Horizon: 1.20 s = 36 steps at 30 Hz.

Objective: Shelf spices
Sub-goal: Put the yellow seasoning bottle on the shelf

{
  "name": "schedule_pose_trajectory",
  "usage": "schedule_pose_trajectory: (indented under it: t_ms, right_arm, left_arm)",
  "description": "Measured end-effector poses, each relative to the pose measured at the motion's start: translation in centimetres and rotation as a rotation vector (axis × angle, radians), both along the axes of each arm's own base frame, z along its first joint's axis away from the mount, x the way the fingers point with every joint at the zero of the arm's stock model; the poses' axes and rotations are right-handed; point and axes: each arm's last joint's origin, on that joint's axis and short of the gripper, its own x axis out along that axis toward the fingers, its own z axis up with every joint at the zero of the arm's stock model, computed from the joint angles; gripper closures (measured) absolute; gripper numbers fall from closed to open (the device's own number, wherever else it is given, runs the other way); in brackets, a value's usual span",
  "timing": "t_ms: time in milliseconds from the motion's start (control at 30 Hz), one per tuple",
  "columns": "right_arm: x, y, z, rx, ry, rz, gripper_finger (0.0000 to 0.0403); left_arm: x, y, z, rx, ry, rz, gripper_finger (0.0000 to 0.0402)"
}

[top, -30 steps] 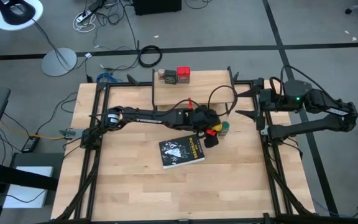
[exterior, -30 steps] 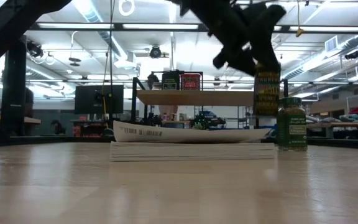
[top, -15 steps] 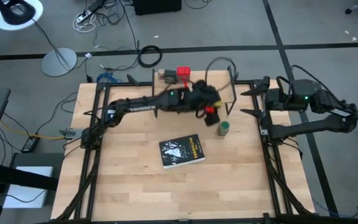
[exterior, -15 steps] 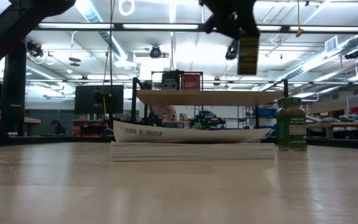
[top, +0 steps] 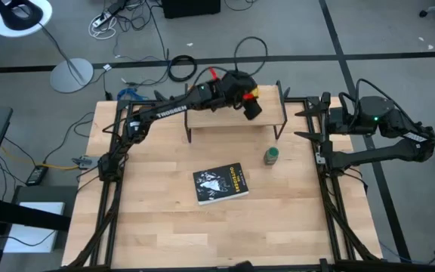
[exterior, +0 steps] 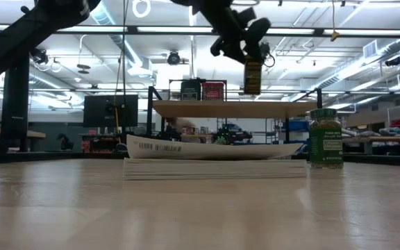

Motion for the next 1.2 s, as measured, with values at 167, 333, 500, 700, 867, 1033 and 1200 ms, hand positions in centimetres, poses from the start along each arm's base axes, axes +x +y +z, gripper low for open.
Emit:
schedule_pose_trajectory:
  t_ms: [167, 333, 500, 700, 867, 1033, 1200]
  right_arm:
    - [0.0, 0.0, 0.0, 0.001, 0.005, 0.0, 0.0134]
    - [0.0, 0.0, 0.0, 0.001, 0.004, 0.0, 0.0135]
    - [0.0, 0.0, 0.0, 0.001, 0.004, 0.0, 0.0137]
    - [0.0, 0.0, 0.0, 0.008, 0.002, -0.001, 0.0138]
    - [0.0, 0.0, 0.0, 0.011, 0.001, -0.001, 0.014]
    - [0.0, 0.0, 0.0, 0.011, 0.001, -0.001, 0.014]
    - [0.0, 0.0, 0.0, 0.009, 0.003, -0.001, 0.014]
  left_arm:
    - [-0.7, 2.0, -0.2, -0.01, 0.0, 0.045, 0.0184]
    - [-1.5, 3.6, -0.4, -0.05, 0.013, 0.069, 0.0185]
    - [-1.5, 4.0, -0.9, -0.059, 0.027, 0.076, 0.0185]
    - [-1.3, 4.6, -2.2, -0.096, 0.055, 0.08, 0.0184]
    - [-1.0, 4.7, -2.6, -0.1, 0.059, 0.08, 0.0179]
    - [-0.9, 4.7, -2.6, -0.1, 0.047, 0.073, 0.0175]
    - [-0.7, 4.6, -2.5, -0.086, 0.045, 0.06, 0.0163]
